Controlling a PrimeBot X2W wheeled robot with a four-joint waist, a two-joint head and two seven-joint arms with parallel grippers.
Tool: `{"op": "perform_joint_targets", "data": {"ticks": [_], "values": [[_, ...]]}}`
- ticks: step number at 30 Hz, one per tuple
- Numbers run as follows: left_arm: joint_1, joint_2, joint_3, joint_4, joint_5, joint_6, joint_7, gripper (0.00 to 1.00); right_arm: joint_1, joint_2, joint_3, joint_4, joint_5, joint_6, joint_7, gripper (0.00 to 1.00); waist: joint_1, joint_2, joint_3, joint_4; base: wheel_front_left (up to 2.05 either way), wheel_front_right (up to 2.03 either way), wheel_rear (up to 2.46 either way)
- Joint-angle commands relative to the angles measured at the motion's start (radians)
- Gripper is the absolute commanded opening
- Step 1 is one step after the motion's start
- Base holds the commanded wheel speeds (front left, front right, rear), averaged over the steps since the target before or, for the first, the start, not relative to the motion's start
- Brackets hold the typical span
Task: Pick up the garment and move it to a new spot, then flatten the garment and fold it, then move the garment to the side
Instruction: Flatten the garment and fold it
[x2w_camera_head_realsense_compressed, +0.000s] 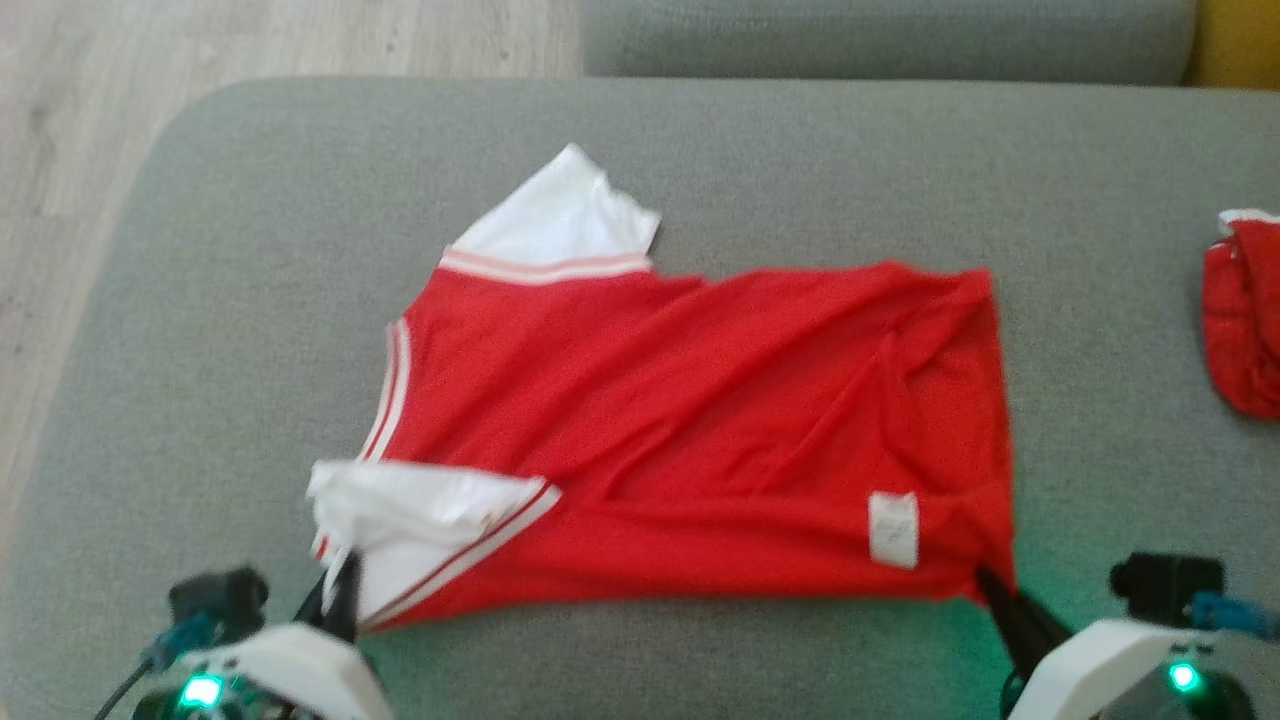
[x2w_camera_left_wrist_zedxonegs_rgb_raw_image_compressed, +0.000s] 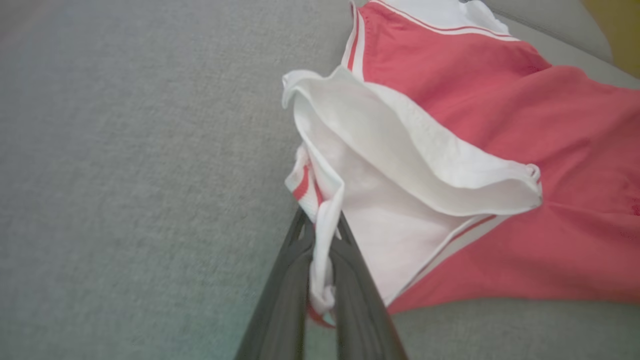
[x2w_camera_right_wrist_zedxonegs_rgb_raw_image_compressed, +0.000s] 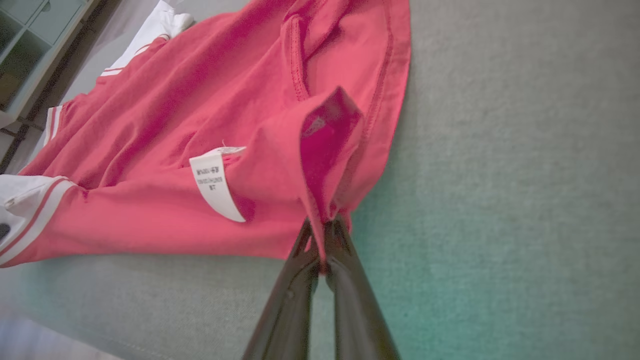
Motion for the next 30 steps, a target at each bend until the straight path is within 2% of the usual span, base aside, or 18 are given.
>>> {"op": "perform_joint_targets", "data": {"ticks": [1,5,10,11,12,13,19,24,30], "values": [[-0.004,0.035,0.054,-0.043,-0.006,0.016,0.005,0.0,0.001,-0.005,0.026,-0.035,0.011,-0.001,0.005,0.0,0.0,0.0,-0.018,0.003,0.0,0.0,0.0],[0.066,0.046,0.063,-0.082,-0.016,0.044,0.03,0.0,0.06,0.003,0.03,-0.012,0.027,-0.001,0.011,0.0,0.0,0.0,-0.039,0.003,0.0,0.0,0.0],[0.091,0.033,0.051,-0.084,-0.025,0.043,0.03,0.0,0.105,0.006,0.023,0.033,0.036,-0.001,0.013,0.0,0.0,0.0,-0.054,0.002,0.0,0.0,0.0],[0.091,0.027,0.044,-0.078,-0.026,0.039,0.027,0.0,0.111,0.007,0.022,0.049,0.041,-0.001,0.012,0.05,0.0,0.0,-0.056,0.001,0.0,0.0,0.0],[0.089,0.02,0.038,-0.069,-0.027,0.037,0.025,0.29,0.112,0.007,0.024,0.06,0.044,-0.001,0.005,0.78,0.0,0.0,-0.059,0.0,0.0,0.0,0.0],[0.085,0.013,0.035,-0.062,-0.024,0.04,0.017,1.0,0.11,0.007,0.029,0.067,0.045,-0.001,-0.005,1.0,0.0,0.0,-0.06,-0.001,0.0,0.0,0.0],[0.049,0.007,0.043,-0.045,0.062,0.084,-0.125,1.0,0.056,0.008,0.03,0.019,0.034,-0.001,-0.133,1.0,0.0,0.0,-0.064,-0.014,0.0,0.0,0.0],[-0.003,0.02,0.047,-0.099,0.155,0.122,-0.257,1.0,-0.015,0.007,0.005,-0.084,-0.038,-0.001,-0.206,1.0,0.0,0.0,-0.054,-0.019,0.0,0.0,0.0],[-0.085,0.034,0.028,-0.182,0.23,0.139,-0.313,1.0,-0.11,-0.006,-0.016,-0.205,-0.122,-0.001,-0.229,1.0,0.0,0.0,-0.032,-0.02,0.0,0.0,0.0]]}}
